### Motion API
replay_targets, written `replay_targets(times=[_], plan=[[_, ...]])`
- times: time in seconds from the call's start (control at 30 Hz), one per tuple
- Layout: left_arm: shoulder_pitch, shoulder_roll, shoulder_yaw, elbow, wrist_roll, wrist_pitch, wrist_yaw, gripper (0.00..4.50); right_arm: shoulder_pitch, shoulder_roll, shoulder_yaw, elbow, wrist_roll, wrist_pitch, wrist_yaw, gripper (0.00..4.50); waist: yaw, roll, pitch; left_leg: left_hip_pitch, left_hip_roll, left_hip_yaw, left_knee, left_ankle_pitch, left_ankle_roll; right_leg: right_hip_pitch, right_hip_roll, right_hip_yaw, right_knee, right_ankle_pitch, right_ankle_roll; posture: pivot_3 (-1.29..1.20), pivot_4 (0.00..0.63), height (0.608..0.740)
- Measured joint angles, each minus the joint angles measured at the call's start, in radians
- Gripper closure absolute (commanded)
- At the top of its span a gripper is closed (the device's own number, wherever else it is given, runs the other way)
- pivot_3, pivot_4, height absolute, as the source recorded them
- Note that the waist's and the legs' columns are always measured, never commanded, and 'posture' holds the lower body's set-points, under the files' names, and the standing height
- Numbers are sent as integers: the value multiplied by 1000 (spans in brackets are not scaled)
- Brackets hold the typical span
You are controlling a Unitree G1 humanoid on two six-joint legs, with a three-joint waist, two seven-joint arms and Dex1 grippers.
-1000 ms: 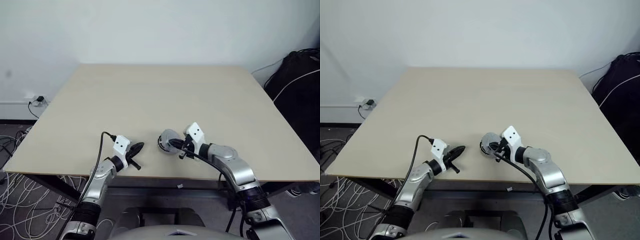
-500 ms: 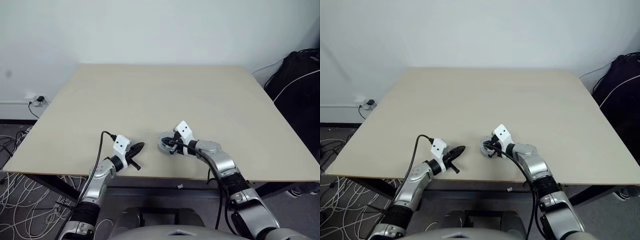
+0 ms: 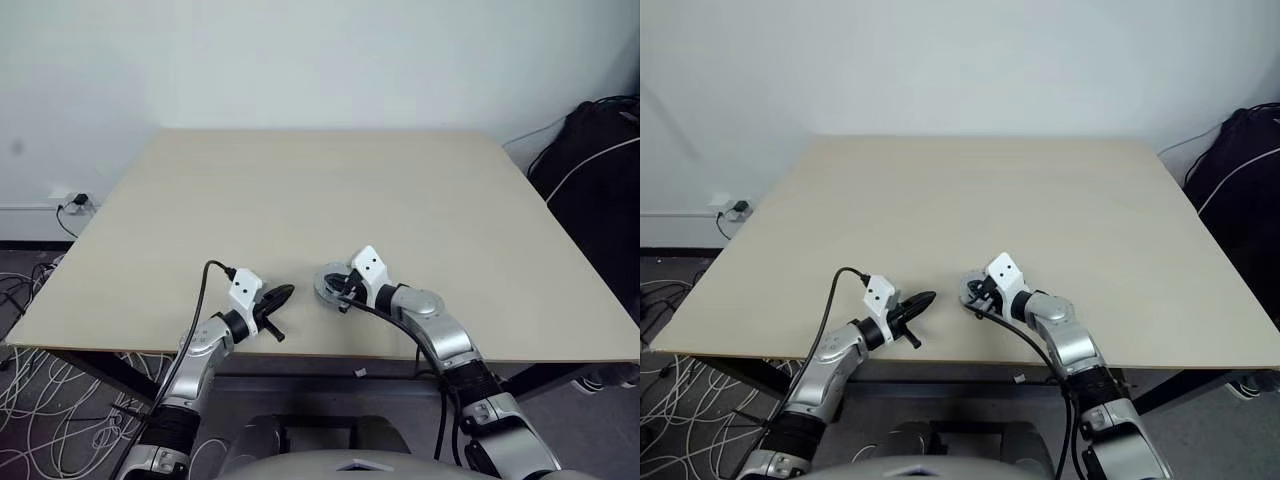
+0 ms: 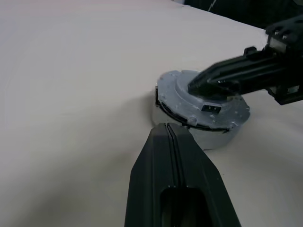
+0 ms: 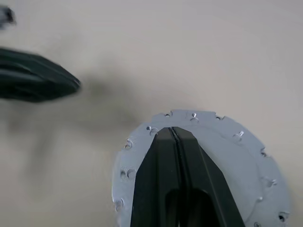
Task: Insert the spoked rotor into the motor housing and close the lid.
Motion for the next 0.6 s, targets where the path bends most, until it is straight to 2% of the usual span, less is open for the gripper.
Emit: replay_targets(times=[0.1,0.47,0.6], plan=[[0,0,-4,-7,0,5,1,4500,17,19,-40,-80,17,6,-56,3586,0,0,0,0,0,0,0,0,0,0,0,0,0,0,0,0,0,740],[2,9,-5,-18,-1,21,-4,4500,77,27,-21,-137,0,45,-115,21,0,0,0,0,0,0,0,0,0,0,0,0,0,-1,-1,0,0,740],[2,20,-5,-27,-1,23,-9,4500,77,28,-21,-127,0,46,-114,21,0,0,0,0,0,0,0,0,0,0,0,0,0,-1,-1,0,0,740]])
